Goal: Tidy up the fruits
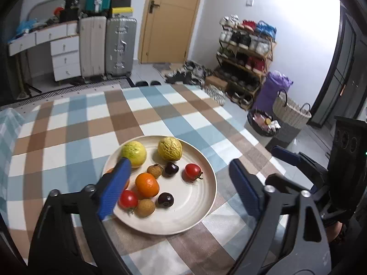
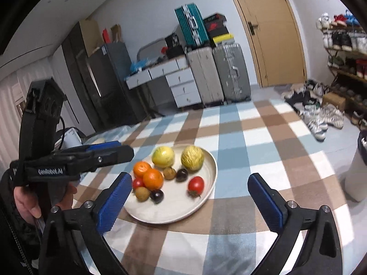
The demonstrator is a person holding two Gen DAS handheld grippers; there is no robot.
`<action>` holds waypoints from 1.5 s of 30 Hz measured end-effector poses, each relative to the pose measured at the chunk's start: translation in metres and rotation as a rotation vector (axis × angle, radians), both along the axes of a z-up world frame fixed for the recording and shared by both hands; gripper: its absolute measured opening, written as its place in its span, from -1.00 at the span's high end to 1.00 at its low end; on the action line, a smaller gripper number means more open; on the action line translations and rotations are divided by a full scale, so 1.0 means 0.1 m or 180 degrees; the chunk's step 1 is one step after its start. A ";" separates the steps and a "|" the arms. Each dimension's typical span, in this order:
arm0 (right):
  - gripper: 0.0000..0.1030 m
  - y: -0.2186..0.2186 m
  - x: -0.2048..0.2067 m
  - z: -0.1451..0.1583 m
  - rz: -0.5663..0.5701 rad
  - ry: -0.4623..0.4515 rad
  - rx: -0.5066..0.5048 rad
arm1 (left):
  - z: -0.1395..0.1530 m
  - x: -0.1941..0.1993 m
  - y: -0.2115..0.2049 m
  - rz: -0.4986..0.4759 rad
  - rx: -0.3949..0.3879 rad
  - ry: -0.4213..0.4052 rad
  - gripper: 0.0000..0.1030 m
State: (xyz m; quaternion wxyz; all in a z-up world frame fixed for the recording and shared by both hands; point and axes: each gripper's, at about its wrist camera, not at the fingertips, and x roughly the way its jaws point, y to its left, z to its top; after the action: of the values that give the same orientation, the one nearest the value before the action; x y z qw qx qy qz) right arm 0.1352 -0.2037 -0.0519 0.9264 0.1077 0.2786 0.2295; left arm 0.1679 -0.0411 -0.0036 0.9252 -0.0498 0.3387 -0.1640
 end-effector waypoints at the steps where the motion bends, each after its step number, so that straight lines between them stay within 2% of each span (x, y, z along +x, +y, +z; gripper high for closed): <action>1: -0.99 0.00 -0.04 0.05 -0.0020 -0.0045 -0.0008 | 0.05 -0.09 0.04 0.0078 -0.0004 -0.0064 -0.90; 2: -0.99 0.00 -0.09 0.10 -0.0034 -0.0095 -0.0013 | 0.10 -0.15 0.07 0.0140 -0.0009 -0.0111 -0.99; 7: -1.00 0.06 -0.30 0.34 -0.0080 -0.0338 -0.0010 | 0.28 -0.50 0.29 0.0416 -0.0067 -0.0341 -0.99; 11: -1.00 0.10 -0.45 0.50 -0.0150 -0.0528 0.0028 | 0.37 -0.75 0.42 0.0597 -0.0010 -0.0488 -0.99; 21: -1.00 0.21 -0.74 0.74 -0.0266 -0.0859 -0.0015 | 0.48 -1.26 0.61 0.0930 -0.0012 -0.1040 -0.99; 31: -1.00 0.24 -0.87 0.64 -0.0396 -0.0967 0.0015 | 0.21 -1.52 0.70 0.1187 0.0189 -0.1284 -0.99; 39: -1.00 0.26 -0.88 0.46 -0.0547 -0.1134 -0.0156 | -0.09 -1.46 0.77 0.1287 0.0215 -0.1257 -0.99; 45: -1.00 0.30 -0.85 0.29 -0.0500 -0.1175 -0.0311 | -0.32 -1.36 0.78 0.1304 0.0285 -0.1160 -0.99</action>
State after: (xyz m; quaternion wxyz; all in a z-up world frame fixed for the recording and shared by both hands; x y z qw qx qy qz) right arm 0.0497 -0.1738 -0.0232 0.9809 0.0402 0.1056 0.1586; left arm 0.0320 0.0370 -0.0359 0.9860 -0.0460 0.1565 0.0353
